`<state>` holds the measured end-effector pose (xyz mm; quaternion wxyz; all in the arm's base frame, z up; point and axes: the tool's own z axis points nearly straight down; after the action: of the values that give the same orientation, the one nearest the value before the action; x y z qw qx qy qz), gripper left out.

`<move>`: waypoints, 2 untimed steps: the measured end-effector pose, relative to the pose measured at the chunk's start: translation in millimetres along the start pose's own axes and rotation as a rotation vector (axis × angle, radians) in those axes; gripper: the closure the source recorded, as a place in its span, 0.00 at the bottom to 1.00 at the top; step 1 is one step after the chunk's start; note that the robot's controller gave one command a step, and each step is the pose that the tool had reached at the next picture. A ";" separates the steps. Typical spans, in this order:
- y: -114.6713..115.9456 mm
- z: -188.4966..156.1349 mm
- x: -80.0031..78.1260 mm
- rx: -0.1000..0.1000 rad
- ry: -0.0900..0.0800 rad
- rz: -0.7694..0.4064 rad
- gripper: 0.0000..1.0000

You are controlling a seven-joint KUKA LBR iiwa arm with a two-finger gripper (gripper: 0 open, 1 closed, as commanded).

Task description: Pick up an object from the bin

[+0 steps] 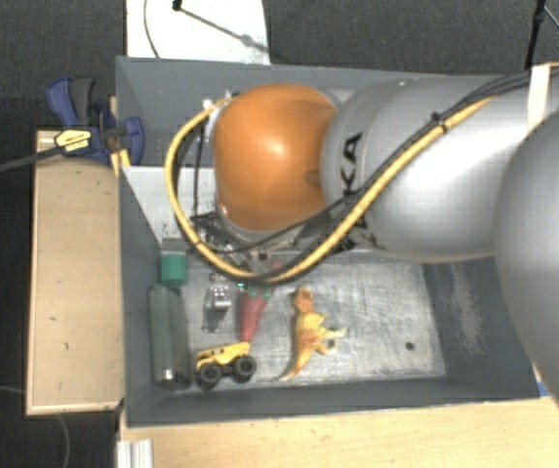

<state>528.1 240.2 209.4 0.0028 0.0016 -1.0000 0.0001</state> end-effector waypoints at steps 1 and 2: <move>-1.3 -4.5 -2.1 -0.002 -0.008 0.005 0.00; -17.6 36.5 2.1 -0.003 -0.013 -0.068 0.00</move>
Offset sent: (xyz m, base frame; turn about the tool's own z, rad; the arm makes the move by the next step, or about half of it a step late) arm -0.0104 -0.0416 -0.0947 -0.1550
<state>525.9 222.5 173.0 -0.0035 0.0354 -0.9994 -0.0015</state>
